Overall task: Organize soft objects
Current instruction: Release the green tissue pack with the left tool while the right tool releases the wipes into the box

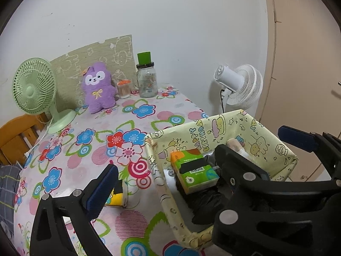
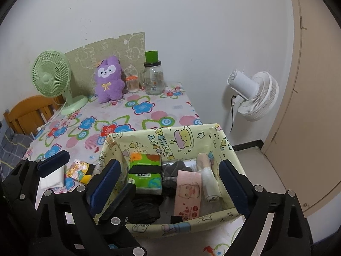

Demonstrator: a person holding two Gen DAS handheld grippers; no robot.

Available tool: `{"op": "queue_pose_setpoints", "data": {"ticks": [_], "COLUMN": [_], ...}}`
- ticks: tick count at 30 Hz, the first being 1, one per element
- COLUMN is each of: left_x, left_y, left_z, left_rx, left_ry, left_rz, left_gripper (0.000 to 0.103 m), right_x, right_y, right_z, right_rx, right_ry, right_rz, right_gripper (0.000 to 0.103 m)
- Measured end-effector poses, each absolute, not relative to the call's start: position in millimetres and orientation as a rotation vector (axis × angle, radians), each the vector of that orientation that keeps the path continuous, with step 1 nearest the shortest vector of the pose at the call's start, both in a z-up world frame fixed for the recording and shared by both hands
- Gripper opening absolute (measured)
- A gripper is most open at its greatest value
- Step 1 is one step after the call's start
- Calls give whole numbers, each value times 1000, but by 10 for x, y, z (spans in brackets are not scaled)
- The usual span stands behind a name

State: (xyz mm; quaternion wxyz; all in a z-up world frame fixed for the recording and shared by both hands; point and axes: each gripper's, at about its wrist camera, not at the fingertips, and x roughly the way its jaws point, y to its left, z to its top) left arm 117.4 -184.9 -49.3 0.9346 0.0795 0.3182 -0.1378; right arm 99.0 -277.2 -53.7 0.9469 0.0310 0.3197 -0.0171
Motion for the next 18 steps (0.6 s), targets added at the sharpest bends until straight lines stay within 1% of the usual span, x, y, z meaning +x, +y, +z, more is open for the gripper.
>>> {"op": "queue_pose_setpoints", "data": {"ticks": [18], "left_x": [958], "left_y": [-1555], "left_z": [-398], "left_rx": [138], "left_ry": [624], "left_rz": [-264], "left_gripper": [103], "right_x": [738], "right_y": [-2480], "right_z": [-413], "right_rx": [34], "right_ry": [602], "right_rz": [-30], "right_gripper": [98]}}
